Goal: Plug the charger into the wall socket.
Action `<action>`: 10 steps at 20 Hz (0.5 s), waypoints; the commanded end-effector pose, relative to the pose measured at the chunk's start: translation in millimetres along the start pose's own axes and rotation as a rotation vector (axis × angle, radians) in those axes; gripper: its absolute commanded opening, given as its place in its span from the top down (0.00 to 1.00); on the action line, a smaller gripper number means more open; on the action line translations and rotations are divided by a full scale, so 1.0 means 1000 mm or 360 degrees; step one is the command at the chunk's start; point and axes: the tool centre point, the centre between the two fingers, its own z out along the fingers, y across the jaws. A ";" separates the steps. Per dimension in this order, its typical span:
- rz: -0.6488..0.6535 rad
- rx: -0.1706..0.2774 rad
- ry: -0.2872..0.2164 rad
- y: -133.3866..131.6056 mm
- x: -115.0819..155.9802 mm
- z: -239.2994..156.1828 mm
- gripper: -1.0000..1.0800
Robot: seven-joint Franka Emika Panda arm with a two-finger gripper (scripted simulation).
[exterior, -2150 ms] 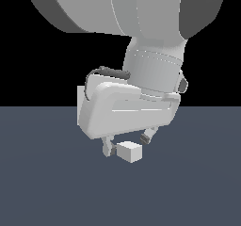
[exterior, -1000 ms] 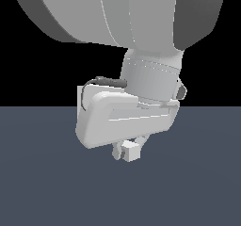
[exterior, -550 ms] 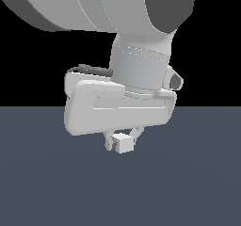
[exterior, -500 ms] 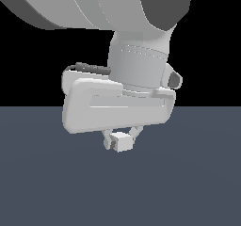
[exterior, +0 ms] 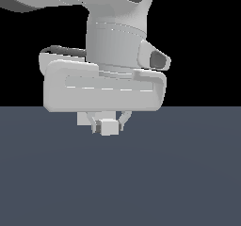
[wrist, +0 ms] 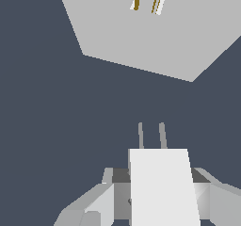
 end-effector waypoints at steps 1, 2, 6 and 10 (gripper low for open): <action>0.0067 -0.0023 0.0003 -0.005 0.005 -0.005 1.00; 0.0090 -0.0032 0.0003 -0.006 0.007 -0.007 1.00; 0.0174 -0.0062 0.0003 -0.012 0.013 -0.013 1.00; 0.0248 -0.0090 0.0003 -0.017 0.019 -0.018 1.00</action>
